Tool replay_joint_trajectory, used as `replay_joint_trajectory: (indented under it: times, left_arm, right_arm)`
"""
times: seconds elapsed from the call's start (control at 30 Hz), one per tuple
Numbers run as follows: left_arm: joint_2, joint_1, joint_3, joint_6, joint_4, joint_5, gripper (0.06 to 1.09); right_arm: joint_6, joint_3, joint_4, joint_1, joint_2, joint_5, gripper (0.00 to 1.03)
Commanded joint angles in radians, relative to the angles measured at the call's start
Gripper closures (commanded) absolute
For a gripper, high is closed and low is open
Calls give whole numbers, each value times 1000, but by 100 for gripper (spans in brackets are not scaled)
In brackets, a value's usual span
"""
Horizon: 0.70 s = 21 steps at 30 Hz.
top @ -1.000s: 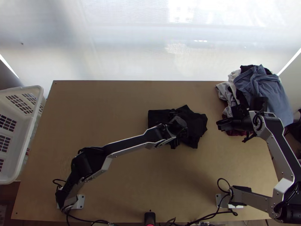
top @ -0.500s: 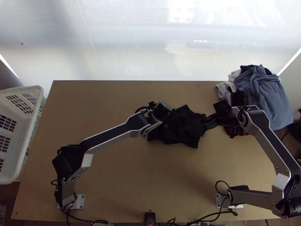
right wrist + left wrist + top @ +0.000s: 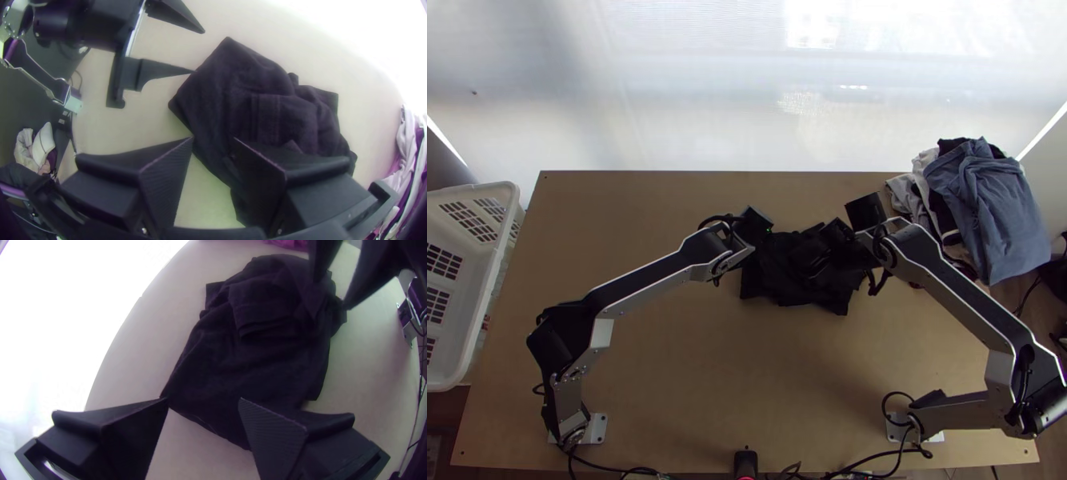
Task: Fold the t-shirt
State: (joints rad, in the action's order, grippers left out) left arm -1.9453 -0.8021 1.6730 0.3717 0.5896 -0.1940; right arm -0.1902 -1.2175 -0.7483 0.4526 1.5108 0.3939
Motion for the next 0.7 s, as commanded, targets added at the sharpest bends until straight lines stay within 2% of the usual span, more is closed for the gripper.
replay_joint_trajectory:
  times: [0.0, 0.07, 0.17, 0.2, 0.33, 0.57, 0.67]
  left_arm:
    - [-17, 34, -13, -50, 6, 68, 55]
    - [-26, 40, -12, -63, -13, 103, 74]
    - [-38, 49, -12, -68, -45, 145, 101]
    - [-44, 50, -10, -68, -53, 146, 105]
    - [-57, 46, -7, -83, -71, 174, 105]
    - [-133, 50, 24, -140, -76, 266, 105]
    - [-173, 34, 37, -142, -76, 274, 105]
  right_arm:
    - [15, 4, 21, 69, 57, 48, 68]
    - [15, 6, 29, 69, 71, 59, 70]
    - [15, 9, 53, 67, 95, 69, 79]
    - [15, 7, 61, 67, 101, 72, 81]
    - [12, 16, 107, 69, 124, 88, 100]
    - [-2, 79, 218, 43, 213, 91, 100]
    - [-6, 90, 239, 31, 236, 91, 100]
